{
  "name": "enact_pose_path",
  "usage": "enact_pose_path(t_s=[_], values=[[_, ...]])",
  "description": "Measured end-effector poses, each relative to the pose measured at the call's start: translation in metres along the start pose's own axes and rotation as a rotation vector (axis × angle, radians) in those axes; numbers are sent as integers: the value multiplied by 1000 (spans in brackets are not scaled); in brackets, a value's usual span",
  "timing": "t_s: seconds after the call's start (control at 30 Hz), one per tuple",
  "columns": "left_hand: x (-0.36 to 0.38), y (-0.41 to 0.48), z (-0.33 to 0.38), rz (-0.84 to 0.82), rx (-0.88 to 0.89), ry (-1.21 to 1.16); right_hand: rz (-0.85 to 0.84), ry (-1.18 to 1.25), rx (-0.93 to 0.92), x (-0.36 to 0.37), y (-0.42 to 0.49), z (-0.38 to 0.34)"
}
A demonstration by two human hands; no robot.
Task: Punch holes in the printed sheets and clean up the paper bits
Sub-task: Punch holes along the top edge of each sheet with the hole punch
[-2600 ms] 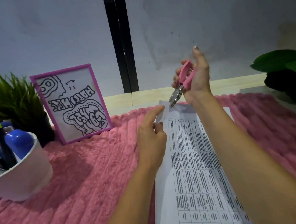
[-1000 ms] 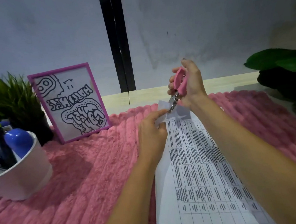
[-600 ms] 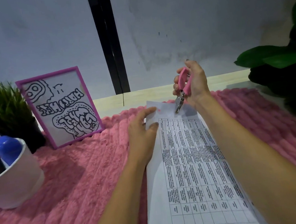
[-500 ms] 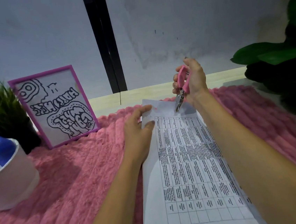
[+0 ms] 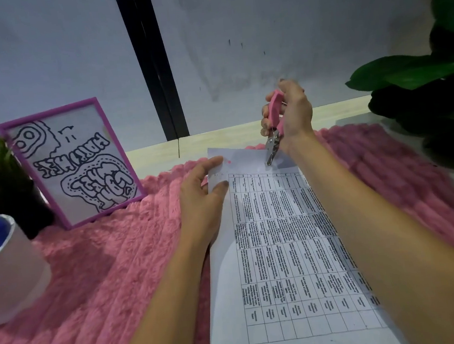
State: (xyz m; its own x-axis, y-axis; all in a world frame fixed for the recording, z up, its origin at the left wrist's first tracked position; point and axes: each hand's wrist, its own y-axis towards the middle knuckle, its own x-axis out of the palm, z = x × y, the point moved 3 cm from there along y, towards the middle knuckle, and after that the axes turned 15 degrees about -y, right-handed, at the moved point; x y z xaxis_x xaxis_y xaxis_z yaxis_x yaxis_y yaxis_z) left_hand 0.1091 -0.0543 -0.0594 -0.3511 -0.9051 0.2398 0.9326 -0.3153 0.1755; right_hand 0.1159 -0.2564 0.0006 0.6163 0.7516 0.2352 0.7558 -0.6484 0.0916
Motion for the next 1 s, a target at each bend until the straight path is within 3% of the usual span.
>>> enact_pose_path(t_s=[0.33, 0.53, 0.73, 1.0], values=[[0, 0, 0, 2, 8, -28, 51, 30, -19, 0, -2, -1], [3, -3, 9, -33, 68, 111, 53, 17, -32, 1, -2, 0], [6, -2, 7, -82, -15, 129, 76, 13, -28, 0, 0, 3], [6, -1, 3, -80, -30, 121, -149, -25, -77, -9, -7, -6]])
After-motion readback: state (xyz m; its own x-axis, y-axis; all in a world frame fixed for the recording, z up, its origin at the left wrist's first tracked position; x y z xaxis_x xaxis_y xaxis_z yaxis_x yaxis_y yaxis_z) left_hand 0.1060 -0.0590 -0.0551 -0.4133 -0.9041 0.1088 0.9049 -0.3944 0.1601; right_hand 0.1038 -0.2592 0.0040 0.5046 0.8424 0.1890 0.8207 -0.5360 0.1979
